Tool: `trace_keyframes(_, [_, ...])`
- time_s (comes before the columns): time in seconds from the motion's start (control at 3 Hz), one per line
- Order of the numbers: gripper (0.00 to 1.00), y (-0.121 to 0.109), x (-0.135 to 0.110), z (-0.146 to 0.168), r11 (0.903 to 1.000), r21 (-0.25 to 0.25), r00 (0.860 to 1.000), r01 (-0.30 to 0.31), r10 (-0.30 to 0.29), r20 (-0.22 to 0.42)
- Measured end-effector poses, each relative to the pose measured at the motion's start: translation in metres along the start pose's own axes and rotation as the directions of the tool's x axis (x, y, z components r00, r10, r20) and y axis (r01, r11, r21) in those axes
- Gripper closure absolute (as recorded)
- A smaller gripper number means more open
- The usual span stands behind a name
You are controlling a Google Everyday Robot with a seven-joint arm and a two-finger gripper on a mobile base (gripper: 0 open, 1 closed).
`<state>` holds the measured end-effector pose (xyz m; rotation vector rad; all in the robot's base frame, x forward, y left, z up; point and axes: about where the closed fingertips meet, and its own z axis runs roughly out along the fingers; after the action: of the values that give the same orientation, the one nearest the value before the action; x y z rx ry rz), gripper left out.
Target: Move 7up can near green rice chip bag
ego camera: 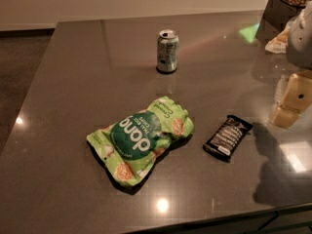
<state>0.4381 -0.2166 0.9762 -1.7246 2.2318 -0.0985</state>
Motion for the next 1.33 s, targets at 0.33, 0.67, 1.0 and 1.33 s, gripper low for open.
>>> trace_keyframes(0.33, [0.00, 0.000, 0.000, 0.000, 1.0000, 0.000, 1.000, 0.000, 0.000, 0.000])
trace_keyframes(0.67, [0.00, -0.009, -0.011, 0.004, 0.9999, -0.017, 0.999, -0.001, 0.002, 0.036])
trace_keyframes(1.0, [0.00, -0.026, -0.027, 0.016, 0.9990, -0.037, 0.996, -0.026, 0.029, 0.084])
trace_keyframes(1.33, [0.00, -0.047, -0.051, 0.032, 0.9983, -0.047, 0.990, -0.034, 0.041, 0.136])
